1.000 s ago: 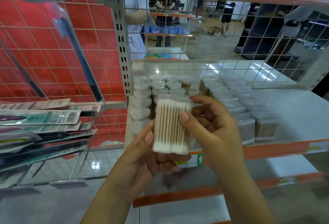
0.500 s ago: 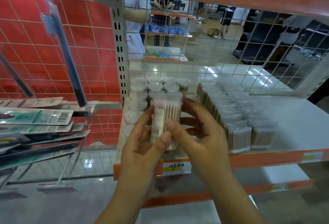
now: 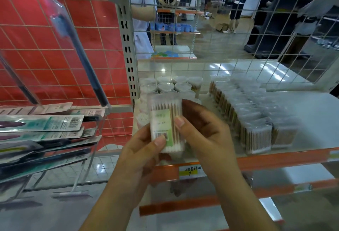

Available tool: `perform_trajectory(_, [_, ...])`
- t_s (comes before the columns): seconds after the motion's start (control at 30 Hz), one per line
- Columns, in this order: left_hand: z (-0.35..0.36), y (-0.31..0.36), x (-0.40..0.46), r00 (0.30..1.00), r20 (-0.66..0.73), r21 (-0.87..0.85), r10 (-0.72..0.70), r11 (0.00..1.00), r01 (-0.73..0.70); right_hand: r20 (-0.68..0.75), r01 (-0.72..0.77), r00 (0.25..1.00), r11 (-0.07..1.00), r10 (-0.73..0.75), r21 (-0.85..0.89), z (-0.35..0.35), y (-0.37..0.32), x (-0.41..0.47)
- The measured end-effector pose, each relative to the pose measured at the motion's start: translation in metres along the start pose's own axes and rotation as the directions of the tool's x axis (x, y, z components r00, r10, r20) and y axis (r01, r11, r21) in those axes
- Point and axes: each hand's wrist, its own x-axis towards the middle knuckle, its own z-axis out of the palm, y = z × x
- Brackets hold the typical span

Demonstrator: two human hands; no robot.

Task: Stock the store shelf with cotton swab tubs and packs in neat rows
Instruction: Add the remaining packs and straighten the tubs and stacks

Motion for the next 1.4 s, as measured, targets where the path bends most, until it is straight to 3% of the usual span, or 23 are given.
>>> perform_trajectory(0.07, [0.0,-0.004,0.002,0.996,-0.082,-0.028,0.033,0.999,-0.036,-0.01,0.016,1.0,0.997,-0.017,-0.074,-0.003,-0.003,0.002])
perform_trajectory(0.13, [0.004,-0.006,0.004,0.984,-0.158,0.062,0.084,0.995,-0.075,-0.01,-0.026,1.0,0.997,0.026,-0.068,-0.007,-0.008,0.005])
perform_trajectory(0.3, [0.019,-0.007,0.006,0.976,-0.16,0.188,0.147,0.975,-0.116,0.007,-0.089,0.996,0.994,0.09,-0.071,-0.013,-0.018,0.01])
perform_trajectory(0.43, [0.012,-0.009,0.008,0.998,-0.058,-0.097,0.026,0.995,-0.032,0.063,-0.135,0.989,0.989,0.131,0.064,-0.023,-0.022,0.016])
perform_trajectory(0.5, [0.009,-0.009,0.007,1.0,-0.015,-0.15,0.024,0.988,-0.026,0.092,-0.149,0.986,0.982,0.139,0.112,-0.026,-0.021,0.016])
perform_trajectory(0.63, [0.012,-0.01,0.003,0.991,-0.09,-0.053,0.103,0.993,-0.108,0.094,-0.149,0.986,0.984,0.14,0.097,-0.025,-0.017,0.013])
perform_trajectory(0.8, [0.014,-0.011,-0.002,0.953,-0.186,0.182,0.24,0.961,-0.207,0.123,-0.135,0.982,0.986,0.146,-0.097,-0.021,-0.016,0.007])
perform_trajectory(0.93, [0.011,-0.01,-0.006,0.938,-0.123,0.379,0.323,0.889,-0.256,0.158,-0.058,0.982,0.959,0.104,-0.277,-0.013,-0.017,0.001])
perform_trajectory(1.1, [0.003,-0.01,-0.002,0.933,-0.067,0.51,0.354,0.816,-0.273,0.087,-0.042,0.994,0.951,0.072,-0.308,-0.009,-0.011,0.003])
perform_trajectory(1.23, [-0.008,-0.017,0.008,0.917,-0.011,0.765,0.398,0.594,-0.249,-0.025,-0.01,1.0,0.943,0.002,-0.332,-0.025,-0.011,0.022])
perform_trajectory(1.4, [-0.016,-0.032,0.017,0.887,0.0,0.899,0.461,0.389,-0.202,-0.126,0.0,0.989,0.86,-0.075,-0.511,-0.072,0.006,0.085])
